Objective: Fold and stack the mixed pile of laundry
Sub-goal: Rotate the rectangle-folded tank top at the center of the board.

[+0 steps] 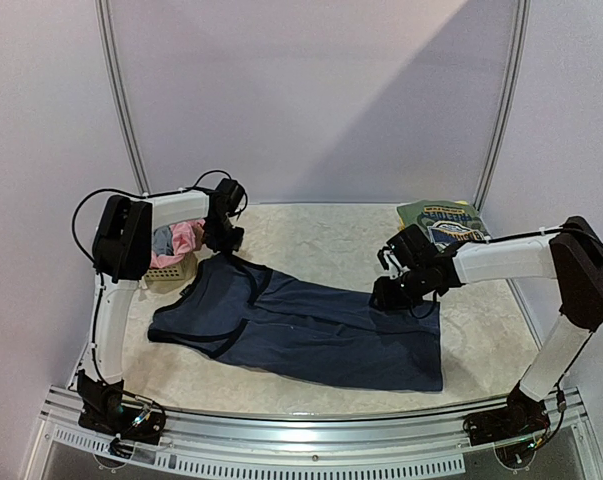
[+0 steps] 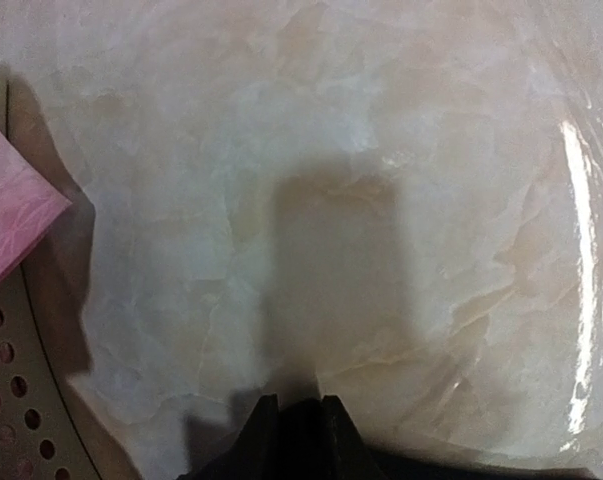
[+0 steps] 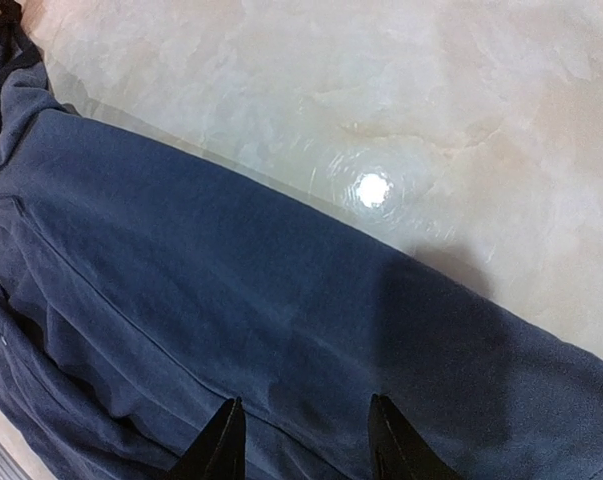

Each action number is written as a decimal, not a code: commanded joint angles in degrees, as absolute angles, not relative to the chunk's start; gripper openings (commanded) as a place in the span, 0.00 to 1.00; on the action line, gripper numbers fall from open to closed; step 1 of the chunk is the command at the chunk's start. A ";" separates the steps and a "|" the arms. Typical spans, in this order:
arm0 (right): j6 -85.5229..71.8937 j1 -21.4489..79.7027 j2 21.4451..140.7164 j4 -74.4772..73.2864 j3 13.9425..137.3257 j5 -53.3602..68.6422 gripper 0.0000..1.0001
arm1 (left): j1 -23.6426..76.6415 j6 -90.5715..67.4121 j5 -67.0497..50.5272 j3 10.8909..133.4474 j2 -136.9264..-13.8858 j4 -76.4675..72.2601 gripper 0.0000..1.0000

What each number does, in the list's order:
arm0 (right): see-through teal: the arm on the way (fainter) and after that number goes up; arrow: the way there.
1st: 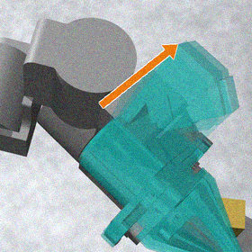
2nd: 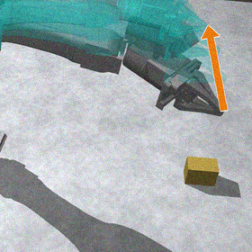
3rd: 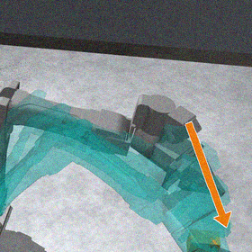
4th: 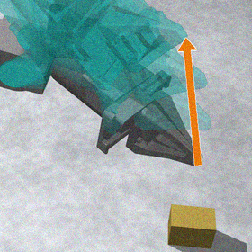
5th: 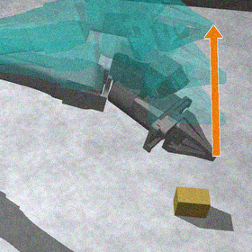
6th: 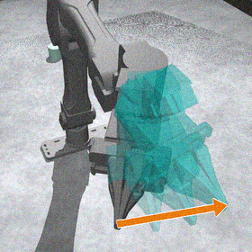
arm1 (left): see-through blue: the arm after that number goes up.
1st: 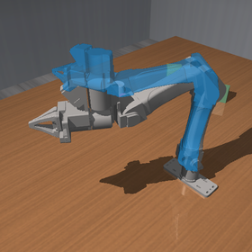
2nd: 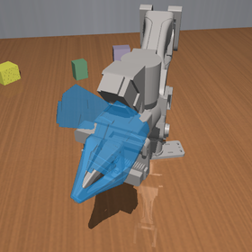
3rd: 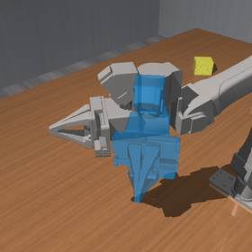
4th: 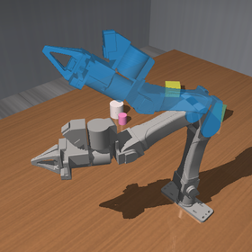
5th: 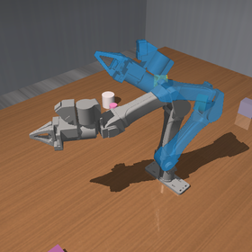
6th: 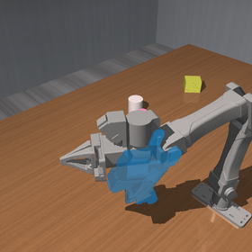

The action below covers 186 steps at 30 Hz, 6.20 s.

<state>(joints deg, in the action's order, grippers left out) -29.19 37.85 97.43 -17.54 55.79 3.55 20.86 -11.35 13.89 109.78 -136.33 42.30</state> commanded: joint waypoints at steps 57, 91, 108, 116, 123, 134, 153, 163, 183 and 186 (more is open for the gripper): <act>-28.39 37.67 101.27 -23.52 57.15 -2.42 0.43 | 48.84 -26.79 8.47 53.72 -91.79 23.79 0.40; -38.60 48.57 93.18 -25.07 44.61 5.09 0.43 | 37.37 -14.13 12.92 75.85 -118.09 27.77 0.27; -28.30 52.33 94.74 -36.80 69.80 -6.38 0.60 | 37.32 -13.59 13.45 70.38 -107.94 26.89 0.34; -19.97 43.51 109.59 -30.45 87.64 7.90 0.73 | 37.53 -15.52 15.62 65.03 -101.08 25.54 0.43; -16.23 38.23 130.94 -37.50 111.99 21.32 0.73 | 34.28 -18.81 20.66 62.54 -97.55 28.09 0.48; -18.53 37.08 127.22 -27.26 92.59 24.51 0.70 | 27.03 -20.26 15.66 62.84 -106.00 26.24 0.51; -29.87 40.99 104.96 -8.94 51.89 19.63 0.57 | 27.88 -13.12 6.43 93.60 -127.88 35.33 0.42; -33.85 47.60 93.09 -14.17 46.08 15.46 0.57 | 28.17 -5.72 0.59 107.31 -135.58 38.57 0.42; -18.98 33.84 123.85 -26.40 99.00 18.82 0.69 | 28.62 -9.04 12.43 87.00 -112.01 31.60 0.73; -19.66 31.88 131.95 -28.28 109.39 23.48 0.67 | 30.80 -9.74 14.38 81.66 -107.17 30.54 0.73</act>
